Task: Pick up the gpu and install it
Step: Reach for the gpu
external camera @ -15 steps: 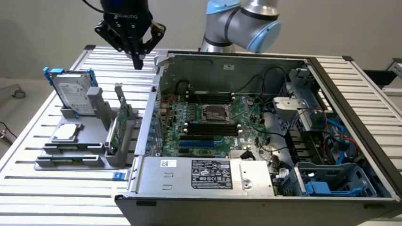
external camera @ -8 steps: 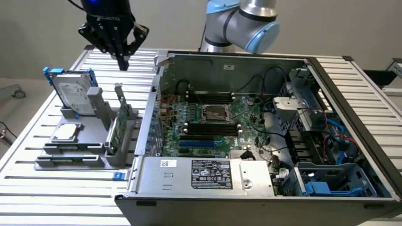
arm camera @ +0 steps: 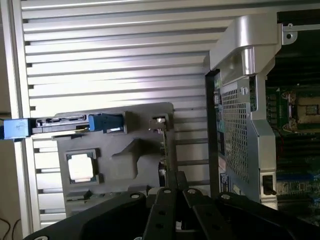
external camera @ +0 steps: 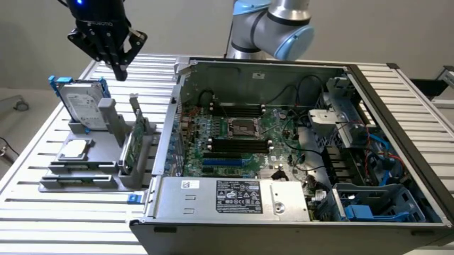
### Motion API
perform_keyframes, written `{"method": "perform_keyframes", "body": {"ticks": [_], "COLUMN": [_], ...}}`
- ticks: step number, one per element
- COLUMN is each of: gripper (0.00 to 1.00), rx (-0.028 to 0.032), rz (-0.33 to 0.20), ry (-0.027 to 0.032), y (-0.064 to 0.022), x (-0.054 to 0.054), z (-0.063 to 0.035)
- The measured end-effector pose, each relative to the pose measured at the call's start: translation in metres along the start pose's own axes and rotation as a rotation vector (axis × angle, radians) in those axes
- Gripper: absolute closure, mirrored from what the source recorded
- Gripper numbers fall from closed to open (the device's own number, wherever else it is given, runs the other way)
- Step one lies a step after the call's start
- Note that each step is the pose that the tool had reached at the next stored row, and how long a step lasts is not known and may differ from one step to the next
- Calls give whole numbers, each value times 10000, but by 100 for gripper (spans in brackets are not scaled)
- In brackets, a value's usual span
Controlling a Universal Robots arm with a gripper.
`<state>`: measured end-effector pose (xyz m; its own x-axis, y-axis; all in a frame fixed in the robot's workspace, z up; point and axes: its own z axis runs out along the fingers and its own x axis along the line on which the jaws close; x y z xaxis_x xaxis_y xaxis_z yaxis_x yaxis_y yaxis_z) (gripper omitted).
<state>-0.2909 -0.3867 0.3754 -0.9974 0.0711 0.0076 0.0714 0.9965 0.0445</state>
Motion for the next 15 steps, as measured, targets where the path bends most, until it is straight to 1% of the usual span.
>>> {"method": "perform_keyframes", "body": {"ticks": [2, 4, 6, 11, 12, 13, 14, 15], "gripper": [89, 89, 89, 89, 89, 89, 89, 89], "rx": [6, 25, 52, 66, 75, 87, 102, 125], "rz": [2, -26, -215, -1113, -1276, -1411, -1527, -1627], "ry": [15, 24, 42, 73, 47, -17, -104, -209], "y": [-6, -10, -11, -11, -11, -11, -11, -11], "x": [89, 139, 141, 143, 143, 143, 142, 142], "z": [15, 30, 35, 38, 38, 39, 40, 40]}}
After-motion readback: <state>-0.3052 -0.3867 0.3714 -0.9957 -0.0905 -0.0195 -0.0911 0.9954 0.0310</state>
